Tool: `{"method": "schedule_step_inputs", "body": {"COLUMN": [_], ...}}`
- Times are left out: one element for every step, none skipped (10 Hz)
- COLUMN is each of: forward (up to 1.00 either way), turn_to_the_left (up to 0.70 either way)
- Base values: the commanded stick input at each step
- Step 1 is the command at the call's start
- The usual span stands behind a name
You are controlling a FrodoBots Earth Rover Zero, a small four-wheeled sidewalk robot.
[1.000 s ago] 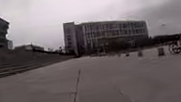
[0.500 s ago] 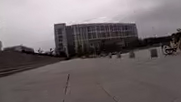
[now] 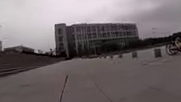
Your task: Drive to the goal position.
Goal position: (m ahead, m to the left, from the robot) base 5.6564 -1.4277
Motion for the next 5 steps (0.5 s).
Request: {"method": "schedule_step_inputs", "body": {"forward": [0.70, 0.70, 0.70, 0.70, 0.70], "turn_to_the_left": [-0.26, -0.26, -0.21, 0.00, 0.00]}}
